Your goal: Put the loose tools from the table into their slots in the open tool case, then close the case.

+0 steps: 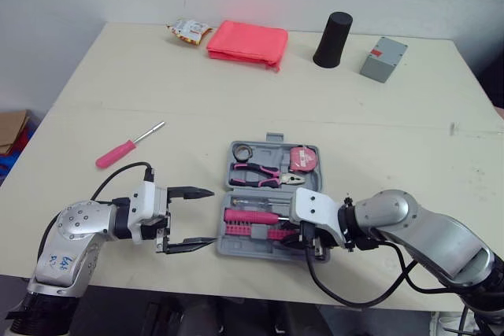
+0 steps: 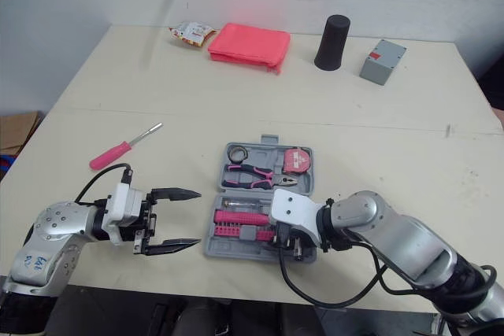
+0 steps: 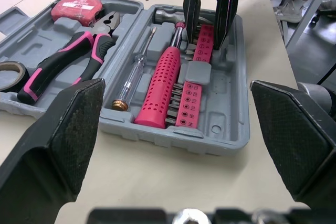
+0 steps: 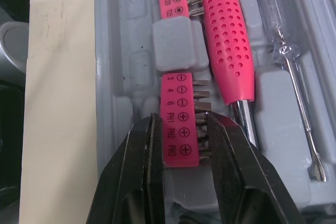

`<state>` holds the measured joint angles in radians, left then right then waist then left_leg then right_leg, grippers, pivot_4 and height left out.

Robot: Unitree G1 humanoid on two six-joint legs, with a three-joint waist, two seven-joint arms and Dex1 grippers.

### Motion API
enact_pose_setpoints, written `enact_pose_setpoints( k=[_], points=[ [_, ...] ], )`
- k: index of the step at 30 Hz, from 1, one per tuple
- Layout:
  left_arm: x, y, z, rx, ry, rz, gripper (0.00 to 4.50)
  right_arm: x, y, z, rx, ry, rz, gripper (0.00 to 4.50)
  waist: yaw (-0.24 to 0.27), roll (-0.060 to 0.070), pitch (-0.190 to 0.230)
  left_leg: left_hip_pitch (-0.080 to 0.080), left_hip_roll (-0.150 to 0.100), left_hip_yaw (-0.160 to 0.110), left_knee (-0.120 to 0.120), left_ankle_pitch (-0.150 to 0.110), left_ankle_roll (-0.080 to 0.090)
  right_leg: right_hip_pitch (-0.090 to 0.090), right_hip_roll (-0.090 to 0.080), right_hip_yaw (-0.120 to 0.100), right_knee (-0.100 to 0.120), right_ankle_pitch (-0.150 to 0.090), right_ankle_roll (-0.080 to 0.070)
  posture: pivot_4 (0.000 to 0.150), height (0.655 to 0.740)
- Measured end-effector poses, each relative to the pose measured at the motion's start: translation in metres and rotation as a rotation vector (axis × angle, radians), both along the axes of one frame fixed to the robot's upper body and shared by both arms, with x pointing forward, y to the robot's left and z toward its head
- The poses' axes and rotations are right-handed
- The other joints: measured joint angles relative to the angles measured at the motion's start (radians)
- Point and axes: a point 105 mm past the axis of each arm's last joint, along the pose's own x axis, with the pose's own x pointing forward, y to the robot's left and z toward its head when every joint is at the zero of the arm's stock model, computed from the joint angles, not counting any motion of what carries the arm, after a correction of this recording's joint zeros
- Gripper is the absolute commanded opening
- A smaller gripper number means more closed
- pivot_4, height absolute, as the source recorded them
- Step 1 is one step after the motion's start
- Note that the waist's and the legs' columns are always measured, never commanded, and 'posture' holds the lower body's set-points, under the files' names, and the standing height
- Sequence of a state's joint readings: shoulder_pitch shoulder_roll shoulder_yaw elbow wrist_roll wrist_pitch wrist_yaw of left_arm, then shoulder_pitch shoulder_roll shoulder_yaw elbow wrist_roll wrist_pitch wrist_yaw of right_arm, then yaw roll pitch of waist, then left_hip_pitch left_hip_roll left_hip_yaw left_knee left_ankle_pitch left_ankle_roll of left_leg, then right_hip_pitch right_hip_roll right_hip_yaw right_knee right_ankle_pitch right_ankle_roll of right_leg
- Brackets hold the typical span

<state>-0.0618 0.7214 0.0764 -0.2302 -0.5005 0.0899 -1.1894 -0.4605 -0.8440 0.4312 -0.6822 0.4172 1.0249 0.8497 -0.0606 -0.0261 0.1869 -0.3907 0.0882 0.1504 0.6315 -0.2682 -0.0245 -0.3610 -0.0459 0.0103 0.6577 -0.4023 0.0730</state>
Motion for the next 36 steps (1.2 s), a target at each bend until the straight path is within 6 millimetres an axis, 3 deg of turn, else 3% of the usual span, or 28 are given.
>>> enact_pose_setpoints(
  k=[8,9,13,21,24,28,29,36],
  points=[
    [0.001,0.001,-0.001,-0.003,0.003,0.016,4.50,0.002,0.004,-0.002,0.018,0.013,-0.008,0.79,-0.003,0.000,0.000,0.002,0.000,0.000,0.000,0.001,0.000,0.000,0.000,0.000,0.002,0.000,0.000,0.150,0.7400],
    [0.001,0.001,-0.002,-0.003,0.006,0.019,4.50,0.002,0.004,-0.002,0.019,0.013,-0.010,1.83,-0.003,-0.001,0.000,0.002,0.000,0.000,0.000,0.001,0.000,0.000,0.000,0.000,0.002,0.000,0.000,0.150,0.7400],
    [0.000,0.002,-0.004,-0.002,0.012,0.030,4.50,-0.002,0.004,-0.002,0.043,-0.005,0.025,3.49,0.001,-0.001,0.000,0.001,0.000,0.000,0.000,0.001,0.000,0.000,0.000,0.000,0.002,0.000,0.000,0.150,0.7400],
    [-0.002,0.003,-0.008,-0.004,0.027,0.041,4.50,-0.014,-0.011,0.031,0.183,-0.099,0.153,3.49,0.004,-0.001,0.000,0.001,0.000,-0.001,0.000,0.001,0.000,0.001,0.000,-0.001,0.001,0.000,0.000,0.150,0.7400],
    [0.001,0.001,-0.005,-0.016,0.011,0.044,4.50,-0.015,-0.006,0.031,0.326,-0.090,0.166,2.28,0.004,-0.002,-0.001,0.001,0.000,-0.001,0.000,0.001,0.000,0.002,0.001,-0.001,0.001,0.000,0.000,0.150,0.7400],
    [0.002,-0.002,-0.005,-0.017,0.010,0.036,4.50,-0.009,-0.011,0.012,0.396,-0.081,0.139,0.28,0.004,-0.002,-0.001,0.001,-0.001,-0.001,0.001,0.001,0.001,0.002,0.001,0.000,0.001,0.001,0.001,0.150,0.7400],
    [0.001,-0.002,-0.006,-0.015,0.013,0.033,4.50,-0.003,-0.015,0.005,0.391,-0.090,0.115,0.08,0.003,-0.002,-0.001,0.001,-0.001,-0.001,0.002,0.001,0.001,0.002,0.001,0.000,0.002,0.001,0.001,0.150,0.7400],
    [-0.002,0.001,-0.011,0.007,0.052,0.038,4.50,0.006,-0.027,-0.023,0.304,-0.161,0.122,0.08,0.005,-0.002,-0.001,0.003,-0.001,-0.001,0.002,0.002,0.000,0.003,0.002,0.000,0.003,0.001,0.001,0.150,0.7400]
  ],
)
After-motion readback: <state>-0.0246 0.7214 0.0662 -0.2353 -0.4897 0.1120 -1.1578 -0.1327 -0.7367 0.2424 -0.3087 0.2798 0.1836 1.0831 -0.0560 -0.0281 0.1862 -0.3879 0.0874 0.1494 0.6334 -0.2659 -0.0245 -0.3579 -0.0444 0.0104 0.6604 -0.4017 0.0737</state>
